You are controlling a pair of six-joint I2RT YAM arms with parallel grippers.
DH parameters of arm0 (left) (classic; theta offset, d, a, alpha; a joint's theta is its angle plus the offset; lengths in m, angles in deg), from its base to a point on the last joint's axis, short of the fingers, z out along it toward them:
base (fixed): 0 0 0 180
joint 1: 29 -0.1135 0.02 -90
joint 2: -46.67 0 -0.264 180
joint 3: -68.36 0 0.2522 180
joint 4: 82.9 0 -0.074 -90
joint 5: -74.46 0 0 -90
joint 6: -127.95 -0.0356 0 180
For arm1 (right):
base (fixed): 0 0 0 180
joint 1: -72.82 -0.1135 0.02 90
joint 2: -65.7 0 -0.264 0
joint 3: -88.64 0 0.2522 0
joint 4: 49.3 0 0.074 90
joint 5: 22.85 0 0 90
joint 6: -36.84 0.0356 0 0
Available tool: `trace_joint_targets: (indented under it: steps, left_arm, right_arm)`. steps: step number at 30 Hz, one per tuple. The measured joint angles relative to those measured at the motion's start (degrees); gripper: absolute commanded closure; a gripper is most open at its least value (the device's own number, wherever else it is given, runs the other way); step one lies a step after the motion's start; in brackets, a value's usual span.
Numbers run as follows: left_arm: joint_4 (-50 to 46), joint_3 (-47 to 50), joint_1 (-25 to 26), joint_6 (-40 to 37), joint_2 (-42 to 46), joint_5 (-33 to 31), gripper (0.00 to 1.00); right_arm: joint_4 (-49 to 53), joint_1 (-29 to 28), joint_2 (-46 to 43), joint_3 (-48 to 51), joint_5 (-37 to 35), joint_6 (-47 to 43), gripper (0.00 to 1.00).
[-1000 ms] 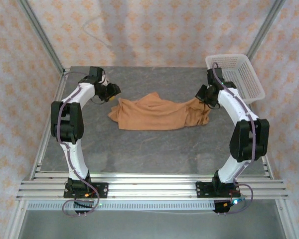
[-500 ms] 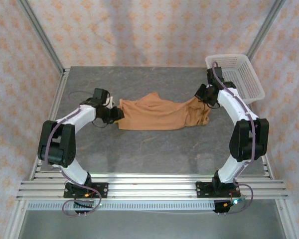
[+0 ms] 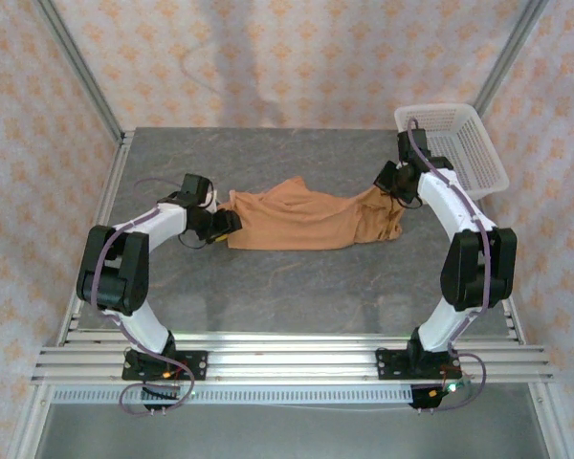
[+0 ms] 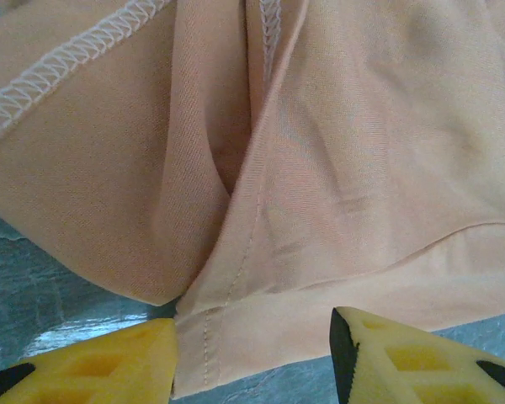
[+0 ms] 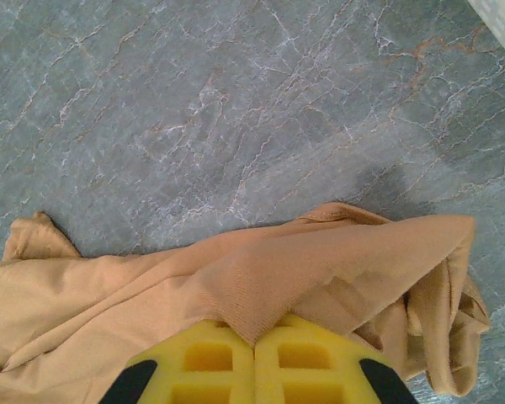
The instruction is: Fold the inside-out t-shirt
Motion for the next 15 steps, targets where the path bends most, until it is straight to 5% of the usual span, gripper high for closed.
trace_joint_targets:
  steps: [3, 9, 12, 15]
  left_arm:
    - [0.2, 0.0, 0.0, 0.1, -0.4, -0.1, 0.60]
    - [0.9, -0.1, 0.0, 0.0, -2.3, -0.1, 0.64]
    - [0.7, -0.3, 0.0, -0.4, -2.4, -0.3, 0.48]
    - [0.4, -0.9, 0.0, -0.8, -2.4, -1.4, 0.46]
  right_arm:
    - [0.0, 0.0, -0.1, 0.0, 0.0, 0.0, 1.00]
    - [0.0, 0.0, -0.3, 0.0, 0.0, 0.0, 1.00]
    - [0.0, 0.0, -0.5, 0.0, 0.0, 0.0, 1.00]
    - [0.0, 0.0, -0.9, 0.0, 0.0, 0.0, 1.00]
